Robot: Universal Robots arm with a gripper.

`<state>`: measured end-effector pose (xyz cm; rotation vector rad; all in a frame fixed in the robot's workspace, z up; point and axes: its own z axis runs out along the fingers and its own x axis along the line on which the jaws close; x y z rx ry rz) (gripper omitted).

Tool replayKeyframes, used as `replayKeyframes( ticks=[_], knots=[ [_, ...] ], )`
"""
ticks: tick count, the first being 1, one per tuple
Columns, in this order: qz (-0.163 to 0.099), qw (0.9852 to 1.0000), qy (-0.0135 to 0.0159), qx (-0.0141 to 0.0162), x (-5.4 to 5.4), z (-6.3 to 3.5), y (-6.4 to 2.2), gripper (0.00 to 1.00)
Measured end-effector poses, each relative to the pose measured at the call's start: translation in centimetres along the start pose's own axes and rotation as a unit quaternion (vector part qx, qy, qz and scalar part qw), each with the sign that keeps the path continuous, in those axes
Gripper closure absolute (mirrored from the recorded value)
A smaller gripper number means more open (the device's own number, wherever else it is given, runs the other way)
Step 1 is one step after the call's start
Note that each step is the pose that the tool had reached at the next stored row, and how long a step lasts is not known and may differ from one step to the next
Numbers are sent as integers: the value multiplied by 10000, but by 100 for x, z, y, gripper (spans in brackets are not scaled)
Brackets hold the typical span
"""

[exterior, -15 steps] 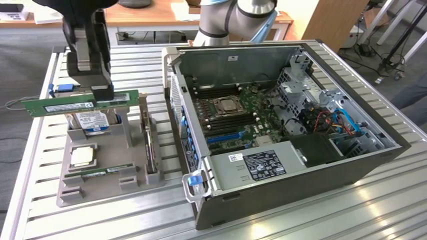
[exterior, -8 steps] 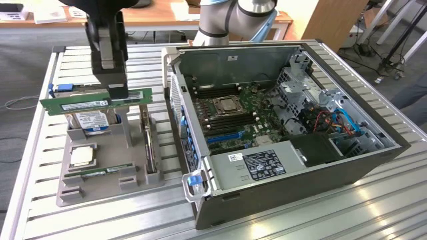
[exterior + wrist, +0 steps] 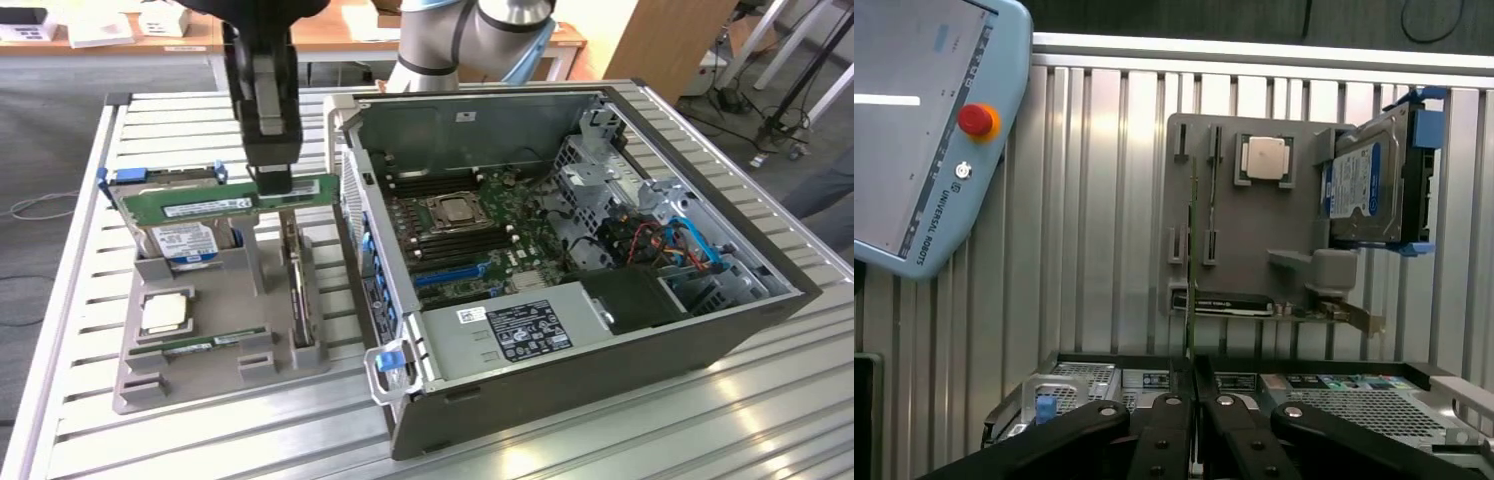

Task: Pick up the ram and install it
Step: 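Pick up the ram and move it above insertion slot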

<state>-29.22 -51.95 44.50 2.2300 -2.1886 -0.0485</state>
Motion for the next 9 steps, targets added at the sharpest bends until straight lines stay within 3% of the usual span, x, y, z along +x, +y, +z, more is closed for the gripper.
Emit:
replayKeyframes(
  ticks=[9],
  knots=[
    [-50,10000,1,0,5,-9,-268,88]
  ],
)
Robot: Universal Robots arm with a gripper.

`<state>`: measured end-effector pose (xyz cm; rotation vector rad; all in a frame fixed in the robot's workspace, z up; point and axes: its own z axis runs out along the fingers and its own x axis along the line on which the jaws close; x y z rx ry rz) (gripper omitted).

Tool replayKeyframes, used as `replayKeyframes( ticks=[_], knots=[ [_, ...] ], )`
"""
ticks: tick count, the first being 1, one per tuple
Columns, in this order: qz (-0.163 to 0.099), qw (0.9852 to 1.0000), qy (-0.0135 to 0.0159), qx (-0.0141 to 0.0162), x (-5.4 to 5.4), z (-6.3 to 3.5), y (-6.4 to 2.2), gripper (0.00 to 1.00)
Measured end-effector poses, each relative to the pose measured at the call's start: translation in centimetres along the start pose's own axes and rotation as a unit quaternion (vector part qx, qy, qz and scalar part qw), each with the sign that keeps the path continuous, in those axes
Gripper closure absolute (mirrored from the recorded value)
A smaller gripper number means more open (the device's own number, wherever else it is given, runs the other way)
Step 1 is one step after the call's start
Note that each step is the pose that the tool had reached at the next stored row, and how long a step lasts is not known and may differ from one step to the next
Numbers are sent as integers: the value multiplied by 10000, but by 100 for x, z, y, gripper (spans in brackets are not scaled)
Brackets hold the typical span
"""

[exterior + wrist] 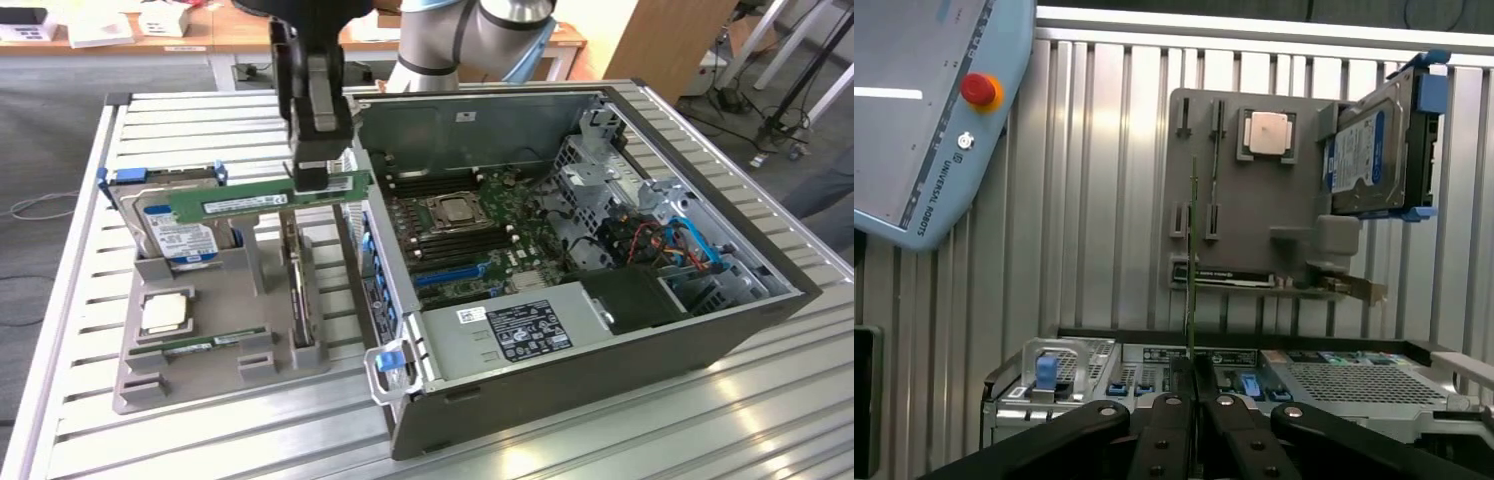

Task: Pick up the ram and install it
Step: 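Pick up the ram and move it above insertion slot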

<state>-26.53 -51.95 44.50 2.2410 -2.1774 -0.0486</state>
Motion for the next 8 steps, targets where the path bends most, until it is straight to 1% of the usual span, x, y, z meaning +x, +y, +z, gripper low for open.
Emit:
replayKeyframes(
  ticks=[8],
  knots=[
    [-42,10000,0,-1,7,-8,-246,88]
  ],
)
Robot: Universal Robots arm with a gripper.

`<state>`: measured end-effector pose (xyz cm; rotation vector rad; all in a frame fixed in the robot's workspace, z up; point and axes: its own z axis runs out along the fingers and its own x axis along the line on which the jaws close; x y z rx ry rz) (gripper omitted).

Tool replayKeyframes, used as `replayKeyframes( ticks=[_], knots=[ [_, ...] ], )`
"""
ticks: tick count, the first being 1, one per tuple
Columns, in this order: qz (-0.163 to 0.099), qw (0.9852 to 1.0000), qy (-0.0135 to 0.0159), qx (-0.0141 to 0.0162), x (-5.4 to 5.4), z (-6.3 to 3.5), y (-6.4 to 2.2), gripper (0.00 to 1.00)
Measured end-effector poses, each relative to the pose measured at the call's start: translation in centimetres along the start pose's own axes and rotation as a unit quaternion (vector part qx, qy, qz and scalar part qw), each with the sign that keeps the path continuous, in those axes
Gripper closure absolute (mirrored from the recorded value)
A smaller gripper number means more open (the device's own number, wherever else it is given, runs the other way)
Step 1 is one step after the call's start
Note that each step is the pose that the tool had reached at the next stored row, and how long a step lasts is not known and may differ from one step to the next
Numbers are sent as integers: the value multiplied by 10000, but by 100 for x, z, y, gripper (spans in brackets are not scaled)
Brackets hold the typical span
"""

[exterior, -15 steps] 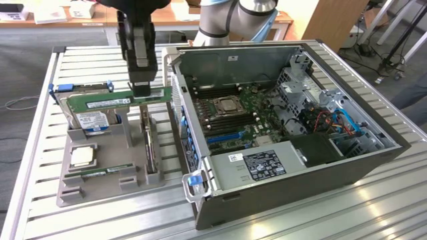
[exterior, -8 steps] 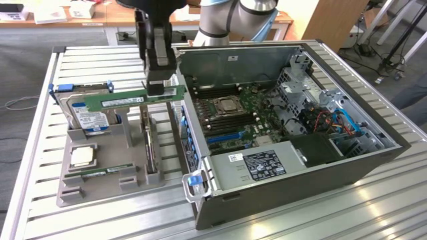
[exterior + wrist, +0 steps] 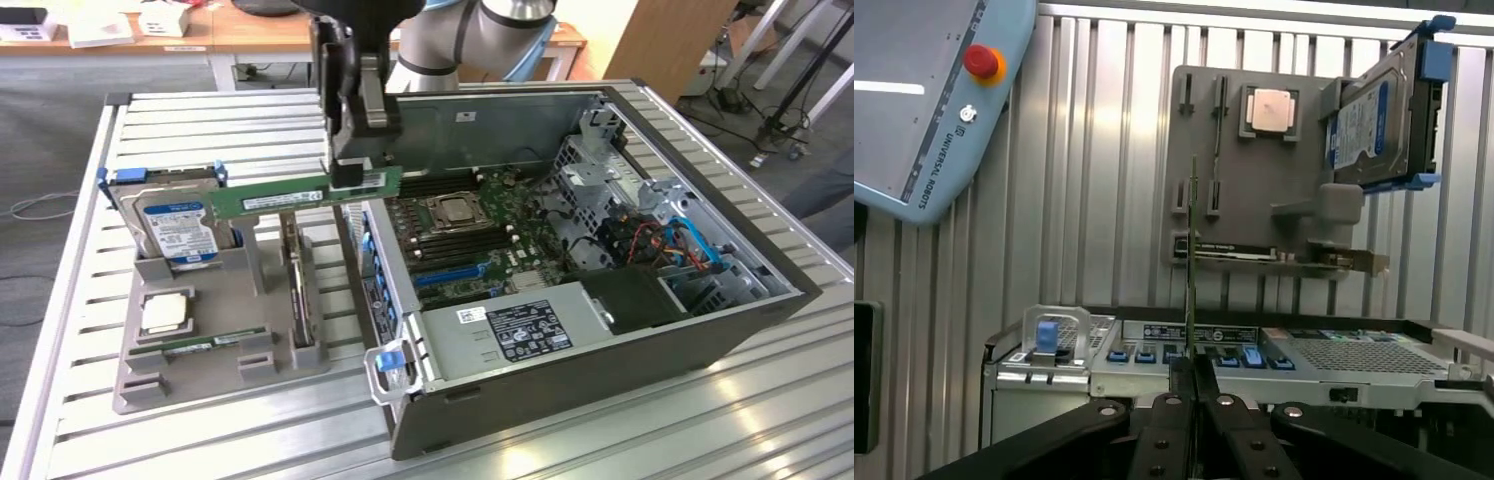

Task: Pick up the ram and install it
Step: 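Pick up the ram and move it above insertion slot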

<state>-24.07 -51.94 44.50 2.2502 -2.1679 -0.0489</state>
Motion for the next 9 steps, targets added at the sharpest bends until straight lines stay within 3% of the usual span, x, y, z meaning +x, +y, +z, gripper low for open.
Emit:
replayKeyframes(
  ticks=[9],
  knots=[
    [-45,10000,0,0,9,-8,-253,88]
  ],
)
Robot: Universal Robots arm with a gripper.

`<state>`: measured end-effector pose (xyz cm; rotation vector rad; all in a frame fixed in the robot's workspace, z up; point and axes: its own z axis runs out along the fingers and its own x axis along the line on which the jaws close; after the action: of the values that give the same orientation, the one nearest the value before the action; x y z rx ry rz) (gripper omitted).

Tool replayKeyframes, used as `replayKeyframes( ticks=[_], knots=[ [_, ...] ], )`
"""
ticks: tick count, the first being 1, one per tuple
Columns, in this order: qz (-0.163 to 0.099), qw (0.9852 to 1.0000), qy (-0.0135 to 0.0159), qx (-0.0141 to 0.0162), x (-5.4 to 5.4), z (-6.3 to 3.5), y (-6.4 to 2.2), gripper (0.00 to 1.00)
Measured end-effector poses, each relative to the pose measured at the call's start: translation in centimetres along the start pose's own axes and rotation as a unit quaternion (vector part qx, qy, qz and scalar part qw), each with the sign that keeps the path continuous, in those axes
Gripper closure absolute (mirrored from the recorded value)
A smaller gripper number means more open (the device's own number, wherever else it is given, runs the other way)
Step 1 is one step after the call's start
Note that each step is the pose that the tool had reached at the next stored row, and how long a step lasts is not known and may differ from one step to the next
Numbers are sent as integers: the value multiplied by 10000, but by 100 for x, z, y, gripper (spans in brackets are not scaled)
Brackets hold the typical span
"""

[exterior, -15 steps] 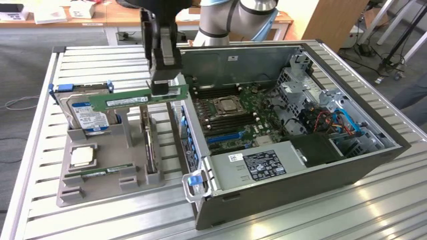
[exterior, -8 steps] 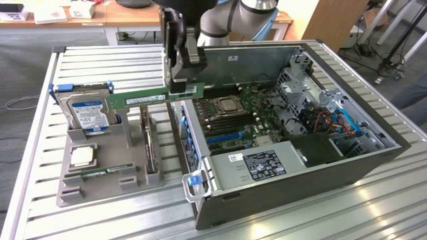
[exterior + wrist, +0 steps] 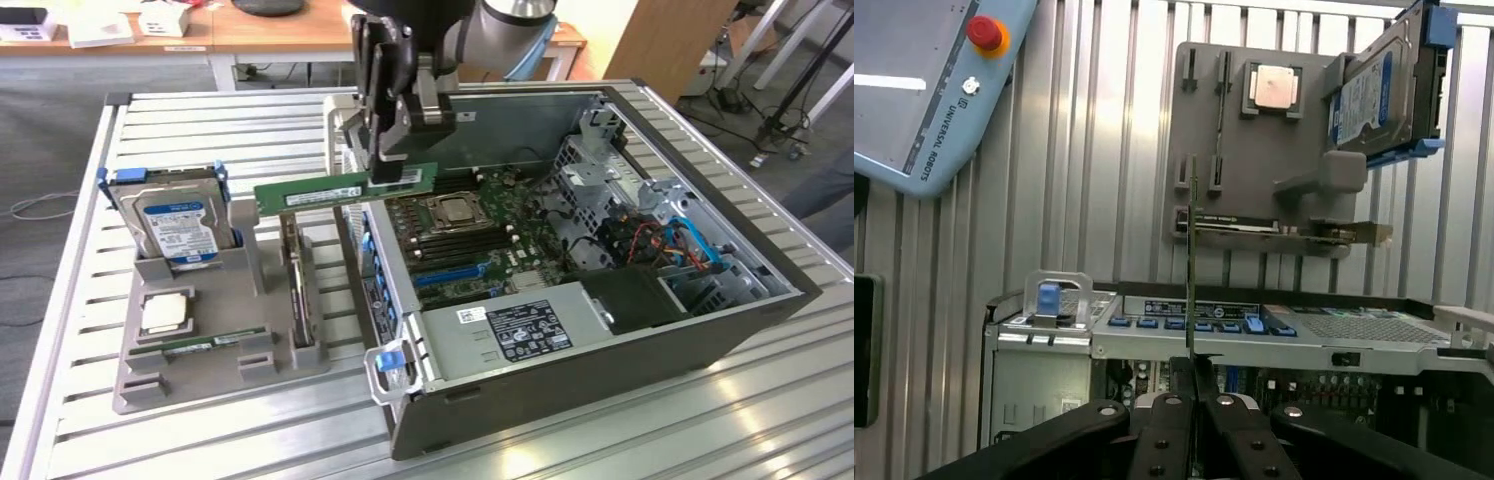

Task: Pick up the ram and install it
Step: 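Pick up the ram and move it above insertion slot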

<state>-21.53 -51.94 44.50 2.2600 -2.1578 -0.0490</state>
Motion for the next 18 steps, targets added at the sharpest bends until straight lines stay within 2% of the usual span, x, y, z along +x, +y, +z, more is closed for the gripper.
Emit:
replayKeyframes(
  ticks=[18],
  knots=[
    [-73,10000,2,-1,21,-16,-450,88]
  ],
)
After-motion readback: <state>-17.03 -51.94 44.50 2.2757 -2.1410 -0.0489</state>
